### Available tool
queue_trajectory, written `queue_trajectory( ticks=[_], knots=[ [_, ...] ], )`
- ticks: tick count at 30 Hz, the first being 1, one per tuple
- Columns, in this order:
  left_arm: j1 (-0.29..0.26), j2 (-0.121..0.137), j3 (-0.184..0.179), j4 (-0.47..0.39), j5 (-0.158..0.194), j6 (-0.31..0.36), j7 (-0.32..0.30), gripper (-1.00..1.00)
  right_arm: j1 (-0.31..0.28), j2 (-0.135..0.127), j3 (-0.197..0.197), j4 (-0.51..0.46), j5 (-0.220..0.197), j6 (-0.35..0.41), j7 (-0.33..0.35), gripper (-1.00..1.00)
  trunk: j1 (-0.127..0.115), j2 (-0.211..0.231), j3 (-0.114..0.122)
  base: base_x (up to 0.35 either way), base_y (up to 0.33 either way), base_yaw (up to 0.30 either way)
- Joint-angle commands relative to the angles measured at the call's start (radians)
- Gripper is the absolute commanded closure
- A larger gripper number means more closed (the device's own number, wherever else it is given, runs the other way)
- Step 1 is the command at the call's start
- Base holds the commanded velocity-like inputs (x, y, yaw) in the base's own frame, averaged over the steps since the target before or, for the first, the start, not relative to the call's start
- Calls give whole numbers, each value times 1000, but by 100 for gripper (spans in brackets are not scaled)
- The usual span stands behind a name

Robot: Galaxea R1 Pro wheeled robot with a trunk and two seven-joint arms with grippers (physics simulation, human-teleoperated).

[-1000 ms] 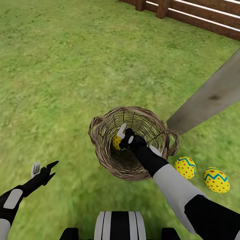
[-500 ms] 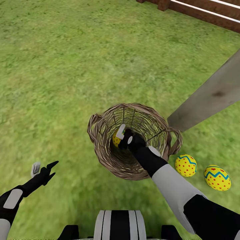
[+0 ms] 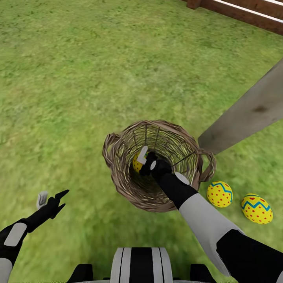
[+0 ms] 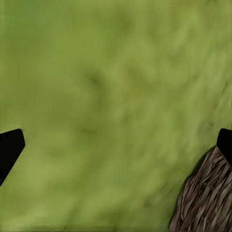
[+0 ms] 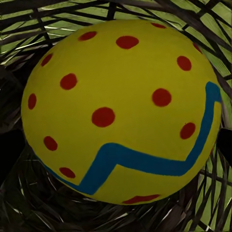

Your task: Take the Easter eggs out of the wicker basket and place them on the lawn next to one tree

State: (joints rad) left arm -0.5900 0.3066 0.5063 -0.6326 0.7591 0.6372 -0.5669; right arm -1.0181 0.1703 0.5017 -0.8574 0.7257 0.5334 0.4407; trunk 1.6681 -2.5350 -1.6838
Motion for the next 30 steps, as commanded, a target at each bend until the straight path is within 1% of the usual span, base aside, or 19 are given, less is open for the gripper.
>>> queue_trajectory(
  ticks=[1,3,5,13,18,20,24,29,30],
  knots=[
    [-1,0,3,0,3,7,-2,-100,0,0,1,-2,11,3,8,-100,0,0,-1,0,0,0],
    [-1,0,3,0,3,7,-1,-100,0,0,1,-2,11,4,7,-100,0,0,-1,0,0,0],
    [-1,0,3,0,3,7,-1,-100,0,0,1,-2,11,5,7,-100,1,-1,-8,0,0,0],
    [-1,-1,3,1,3,7,-2,-100,0,0,1,-2,11,6,7,-100,1,-1,-8,0,0,0],
    [-1,-1,3,1,3,7,-2,-100,0,0,1,-2,11,9,7,-100,3,-2,-24,0,0,0],
    [-1,-1,3,1,3,7,-2,-100,0,0,1,-2,12,10,6,-100,3,-2,-24,0,0,0],
    [-1,-1,3,1,3,7,-1,-100,0,-2,1,-3,13,12,6,-100,4,-2,-35,0,0,0],
    [-1,-1,3,0,3,7,-2,-100,0,0,1,0,18,14,7,-100,4,-3,-39,0,0,0],
    [-1,-1,3,0,3,7,-2,-100,0,-1,1,0,18,13,9,100,5,-3,-43,0,0,0]
  ],
)
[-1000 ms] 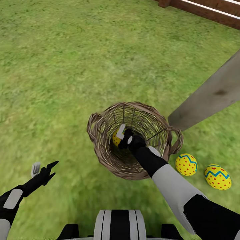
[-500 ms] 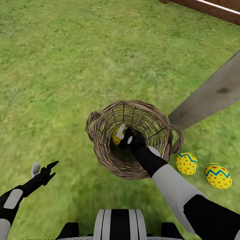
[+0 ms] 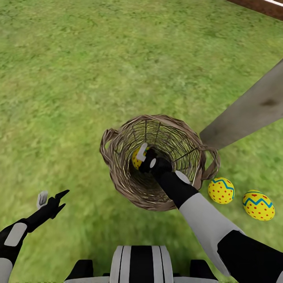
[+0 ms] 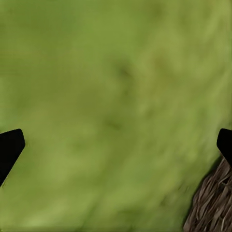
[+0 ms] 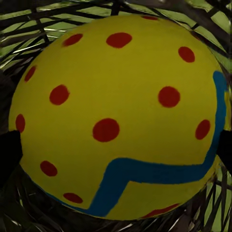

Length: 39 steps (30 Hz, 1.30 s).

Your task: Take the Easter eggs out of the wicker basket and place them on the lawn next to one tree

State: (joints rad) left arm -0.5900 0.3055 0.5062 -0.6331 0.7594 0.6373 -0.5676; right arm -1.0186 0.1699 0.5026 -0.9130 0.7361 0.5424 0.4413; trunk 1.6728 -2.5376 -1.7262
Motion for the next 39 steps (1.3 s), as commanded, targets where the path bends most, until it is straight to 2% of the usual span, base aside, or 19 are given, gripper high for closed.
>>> queue_trajectory(
  ticks=[1,8,16,23,33,39],
  knots=[
    [-1,0,3,0,3,7,-1,-100,0,0,1,55,8,4,11,100,0,0,-1,0,0,0],
    [-1,0,3,-2,3,7,-5,-100,0,0,2,57,8,4,11,100,2,-1,-16,0,0,0],
    [-1,1,5,-3,4,8,-4,-100,0,0,2,57,9,4,11,100,1,-1,-8,0,0,0],
    [-1,1,4,-6,4,9,-5,-100,0,0,2,57,12,4,8,100,-1,0,7,0,0,0],
    [-1,1,2,-9,3,10,6,-100,0,0,4,57,14,4,7,100,-5,3,46,-4,0,0],
    [-1,1,2,-9,3,10,6,-100,0,-2,2,55,15,5,8,100,-8,4,69,-264,0,0]
  ],
)
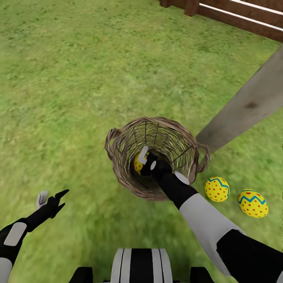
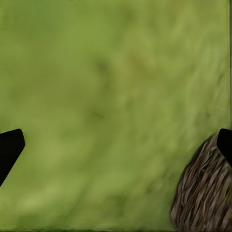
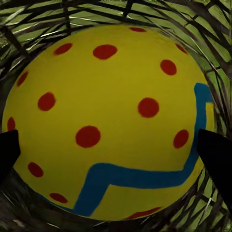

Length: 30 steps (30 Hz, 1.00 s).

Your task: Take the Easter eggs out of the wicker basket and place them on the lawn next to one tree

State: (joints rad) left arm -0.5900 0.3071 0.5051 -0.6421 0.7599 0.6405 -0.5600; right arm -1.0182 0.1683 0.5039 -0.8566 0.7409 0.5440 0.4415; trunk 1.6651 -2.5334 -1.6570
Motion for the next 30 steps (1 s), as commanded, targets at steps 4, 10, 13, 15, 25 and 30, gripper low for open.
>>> queue_trajectory(
  ticks=[4,10,13,15,25,30],
  knots=[
    [-1,0,3,1,2,7,-1,-100,0,-9,-1,-7,12,4,9,100,-2,1,15,-24,0,0],
    [-1,1,3,2,2,7,0,-100,0,-10,-6,-133,3,66,15,100,-5,2,38,0,0,0],
    [-1,0,3,2,2,7,0,-100,0,-14,-5,-193,7,163,17,100,-6,3,50,0,0,0],
    [-1,0,3,2,2,7,0,-100,0,-18,-5,-196,6,173,32,100,-7,3,58,0,0,0],
    [-1,0,3,2,2,7,0,-100,0,-190,-53,-544,2,447,443,100,-12,6,96,-90,0,0],
    [-1,0,3,2,1,7,0,-100,0,-199,-294,-585,-3,450,669,100,-14,7,116,-339,0,0]
  ],
)
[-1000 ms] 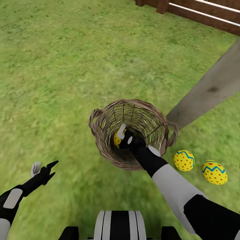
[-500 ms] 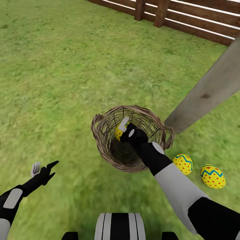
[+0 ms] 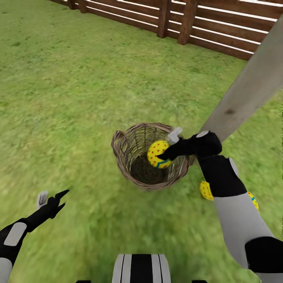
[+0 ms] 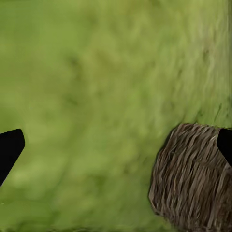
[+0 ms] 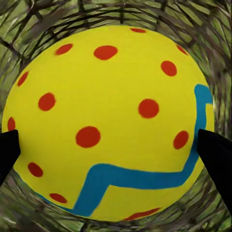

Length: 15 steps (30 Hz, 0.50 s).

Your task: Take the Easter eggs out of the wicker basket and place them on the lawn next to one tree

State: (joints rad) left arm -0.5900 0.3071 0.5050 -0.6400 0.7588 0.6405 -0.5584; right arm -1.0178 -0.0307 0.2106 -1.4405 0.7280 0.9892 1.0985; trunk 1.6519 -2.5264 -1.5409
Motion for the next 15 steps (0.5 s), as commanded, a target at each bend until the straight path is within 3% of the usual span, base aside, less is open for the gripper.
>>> queue_trajectory(
  ticks=[1,3,4,6,8,9,10,13,15],
  knots=[
    [-1,0,3,0,2,7,-1,-100,-1,0,-57,-10,10,3,82,100,-1,0,3,-342,0,0],
    [-1,0,3,1,2,7,0,-100,-1,-1,-171,-25,9,-1,199,100,-2,1,11,-215,0,0],
    [-1,-1,3,2,2,7,0,-100,-1,1,-260,-31,9,-2,281,100,-2,1,15,-51,0,0],
    [-1,-1,3,3,2,7,1,-100,-1,1,-352,-35,8,0,409,100,-3,1,23,-18,0,0],
    [-1,-1,2,3,2,6,1,-100,-1,2,-456,-36,6,1,455,100,-4,2,30,-4,0,0],
    [-1,-1,2,3,2,6,1,-100,-1,3,-554,-37,-14,1,468,100,-5,2,34,-1,0,0],
    [-1,-1,2,4,2,6,1,-100,-1,3,-626,-37,-61,2,472,100,-5,2,38,0,0,0],
    [-1,-8,1,5,1,5,2,-100,14,4,-741,-35,-245,8,472,100,-7,3,50,0,0,0],
    [-2,-11,1,5,1,5,2,-100,47,4,-830,-35,-294,9,472,100,-7,3,58,-56,0,0]
  ],
)
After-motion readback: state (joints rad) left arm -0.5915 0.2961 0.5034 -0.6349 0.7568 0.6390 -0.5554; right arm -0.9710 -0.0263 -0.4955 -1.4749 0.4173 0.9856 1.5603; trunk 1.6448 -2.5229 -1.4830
